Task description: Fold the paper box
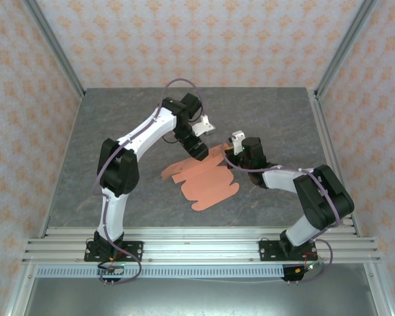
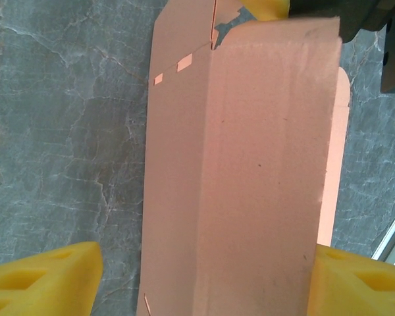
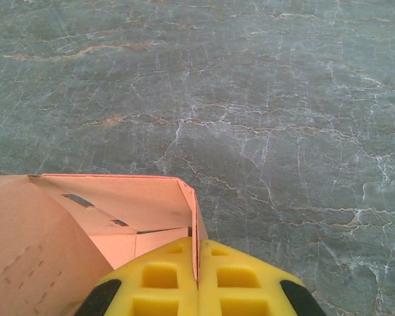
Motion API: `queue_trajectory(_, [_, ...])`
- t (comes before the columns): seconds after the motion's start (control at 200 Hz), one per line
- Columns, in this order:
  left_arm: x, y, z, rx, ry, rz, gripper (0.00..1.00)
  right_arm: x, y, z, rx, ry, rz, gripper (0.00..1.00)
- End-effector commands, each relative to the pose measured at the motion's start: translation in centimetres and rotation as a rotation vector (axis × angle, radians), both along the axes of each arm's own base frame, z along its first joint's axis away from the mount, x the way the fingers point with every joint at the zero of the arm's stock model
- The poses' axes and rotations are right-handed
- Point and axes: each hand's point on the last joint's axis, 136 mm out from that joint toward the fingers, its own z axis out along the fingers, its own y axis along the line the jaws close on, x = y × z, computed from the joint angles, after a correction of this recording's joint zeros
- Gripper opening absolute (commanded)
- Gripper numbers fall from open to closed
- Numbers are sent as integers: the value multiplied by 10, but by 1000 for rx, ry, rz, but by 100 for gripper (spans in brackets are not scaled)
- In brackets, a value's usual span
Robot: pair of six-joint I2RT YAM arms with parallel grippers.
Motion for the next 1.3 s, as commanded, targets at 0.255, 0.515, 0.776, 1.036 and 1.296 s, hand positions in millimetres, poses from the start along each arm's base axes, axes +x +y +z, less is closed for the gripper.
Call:
queue_trajectory(0.255, [-12, -4, -38, 77, 41, -4, 63, -1, 3, -4, -14, 24, 10, 0])
queue_trajectory(0.515, [-3, -4, 4, 62, -179, 8, 93, -1, 3, -5, -13, 28, 7, 0])
queue_trajectory(0.776, [-3, 38, 71, -13, -455, 289, 100, 0, 1, -6, -19, 33, -6, 0])
queue_trajectory(1.036, [-41, 122, 33, -60, -549, 738, 100, 0, 0, -7, -16, 48, -26, 0])
queue_trajectory(1.296, [-60, 146, -25, -79, -490, 885, 86, -1, 0, -7, -29, 53, -24, 0])
